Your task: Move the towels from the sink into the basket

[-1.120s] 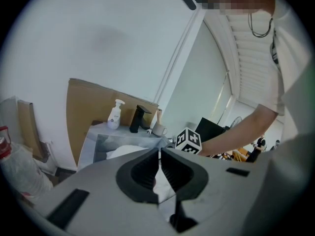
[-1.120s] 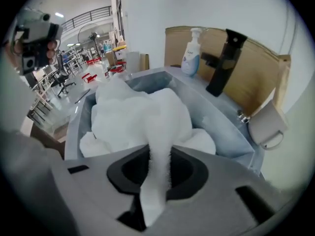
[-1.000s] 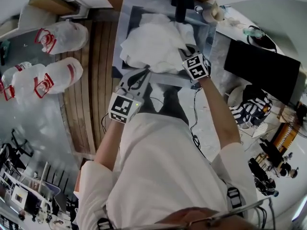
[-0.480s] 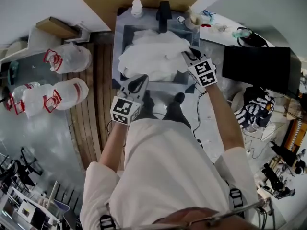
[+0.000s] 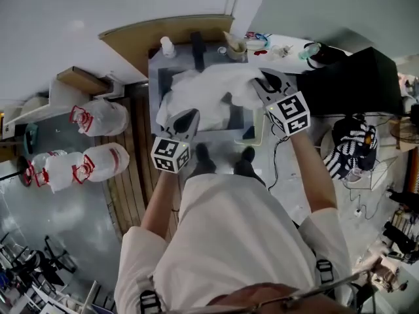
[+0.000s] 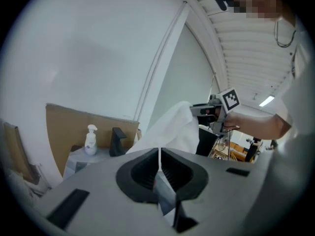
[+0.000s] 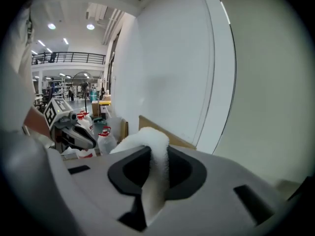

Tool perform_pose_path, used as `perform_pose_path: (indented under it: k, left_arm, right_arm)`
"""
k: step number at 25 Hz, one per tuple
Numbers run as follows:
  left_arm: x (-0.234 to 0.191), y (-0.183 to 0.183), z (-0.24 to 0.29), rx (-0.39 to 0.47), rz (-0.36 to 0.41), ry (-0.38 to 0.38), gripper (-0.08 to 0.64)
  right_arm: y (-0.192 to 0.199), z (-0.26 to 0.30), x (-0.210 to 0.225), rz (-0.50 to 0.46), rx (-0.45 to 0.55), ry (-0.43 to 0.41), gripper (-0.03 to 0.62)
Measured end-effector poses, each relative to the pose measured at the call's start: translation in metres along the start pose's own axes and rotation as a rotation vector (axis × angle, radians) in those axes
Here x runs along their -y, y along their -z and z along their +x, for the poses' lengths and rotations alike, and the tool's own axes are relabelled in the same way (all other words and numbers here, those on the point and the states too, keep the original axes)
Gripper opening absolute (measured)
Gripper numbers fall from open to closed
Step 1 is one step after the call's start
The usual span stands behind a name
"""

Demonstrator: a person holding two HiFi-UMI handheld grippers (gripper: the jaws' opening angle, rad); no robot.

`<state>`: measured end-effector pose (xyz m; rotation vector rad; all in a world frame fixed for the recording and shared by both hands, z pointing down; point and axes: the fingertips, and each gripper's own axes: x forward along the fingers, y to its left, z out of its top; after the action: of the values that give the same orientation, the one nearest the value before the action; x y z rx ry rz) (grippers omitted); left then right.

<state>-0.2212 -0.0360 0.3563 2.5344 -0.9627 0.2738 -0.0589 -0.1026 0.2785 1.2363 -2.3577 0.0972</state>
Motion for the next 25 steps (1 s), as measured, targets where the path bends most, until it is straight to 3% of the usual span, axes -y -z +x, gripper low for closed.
perform_pose_path:
  k: [9, 16, 25]
  left_arm:
    - [0.056, -0.052, 0.038, 0.058, 0.051, 0.088, 0.017]
    - [0.105, -0.072, 0.077, 0.064, 0.091, 0.174, 0.017]
    - [0.145, -0.061, 0.106, 0.010, 0.109, 0.235, 0.017]
  right_arm:
    - [-0.037, -0.127, 0.064, -0.002, 0.094, 0.180, 0.061]
    - [-0.016, -0.213, 0.120, 0.035, 0.066, 0.339, 0.061]
    - [0.032, -0.252, 0.136, 0.113, 0.039, 0.393, 0.061]
